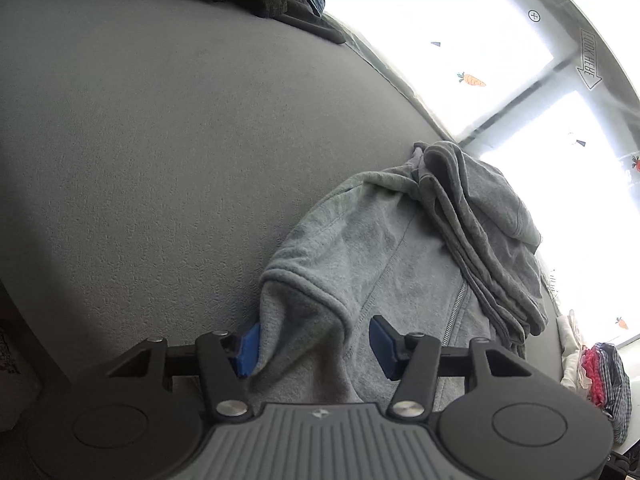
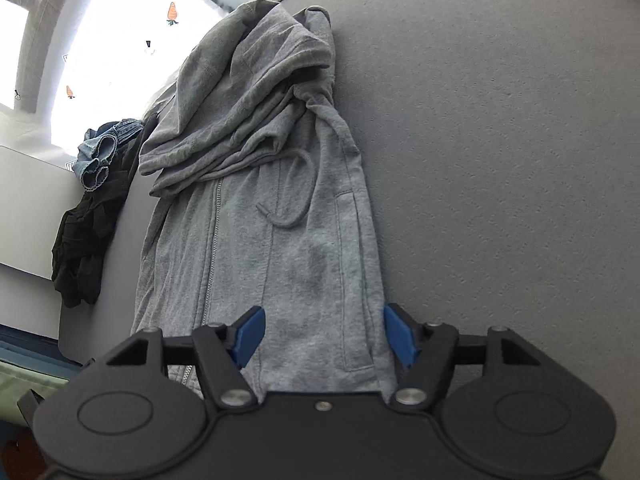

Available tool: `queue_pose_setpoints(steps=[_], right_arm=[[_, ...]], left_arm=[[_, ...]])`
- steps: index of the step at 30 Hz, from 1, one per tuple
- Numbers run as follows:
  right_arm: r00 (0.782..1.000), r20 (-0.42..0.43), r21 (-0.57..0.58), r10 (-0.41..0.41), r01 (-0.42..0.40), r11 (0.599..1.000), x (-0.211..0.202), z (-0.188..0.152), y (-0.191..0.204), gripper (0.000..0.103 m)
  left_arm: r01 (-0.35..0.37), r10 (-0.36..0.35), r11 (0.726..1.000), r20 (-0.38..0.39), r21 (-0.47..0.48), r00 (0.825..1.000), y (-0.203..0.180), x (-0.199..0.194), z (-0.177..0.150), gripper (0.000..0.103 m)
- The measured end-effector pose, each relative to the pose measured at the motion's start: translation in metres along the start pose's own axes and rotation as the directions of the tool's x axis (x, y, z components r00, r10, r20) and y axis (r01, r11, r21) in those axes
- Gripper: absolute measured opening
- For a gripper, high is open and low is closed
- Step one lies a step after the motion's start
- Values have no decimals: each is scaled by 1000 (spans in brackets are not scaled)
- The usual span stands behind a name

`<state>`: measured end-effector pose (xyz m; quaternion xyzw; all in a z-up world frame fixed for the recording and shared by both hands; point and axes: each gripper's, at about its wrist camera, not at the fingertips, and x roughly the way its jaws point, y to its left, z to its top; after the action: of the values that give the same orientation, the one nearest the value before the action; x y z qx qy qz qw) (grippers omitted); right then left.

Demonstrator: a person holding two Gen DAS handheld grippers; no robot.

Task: Fold clothes

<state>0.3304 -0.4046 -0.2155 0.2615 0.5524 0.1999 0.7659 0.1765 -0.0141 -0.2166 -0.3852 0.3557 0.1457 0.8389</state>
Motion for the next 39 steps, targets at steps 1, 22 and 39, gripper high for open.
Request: queue_pose_setpoints(steps=[1, 22, 39], right_arm=[[1000, -2, 17, 16, -16, 1000, -1, 0, -4, 59], [977, 177, 240, 117, -158, 958, -18, -62, -33, 49], [966, 256, 383, 47, -146, 912, -21, -111, -28, 17]], left_arm=[[4, -4, 1000, -2, -8, 1000, 0, 0, -2, 52], [98, 82, 845, -308, 526, 948, -35, 25, 14, 59], [144, 134, 778, -385, 611, 913, -29, 28, 36, 53]])
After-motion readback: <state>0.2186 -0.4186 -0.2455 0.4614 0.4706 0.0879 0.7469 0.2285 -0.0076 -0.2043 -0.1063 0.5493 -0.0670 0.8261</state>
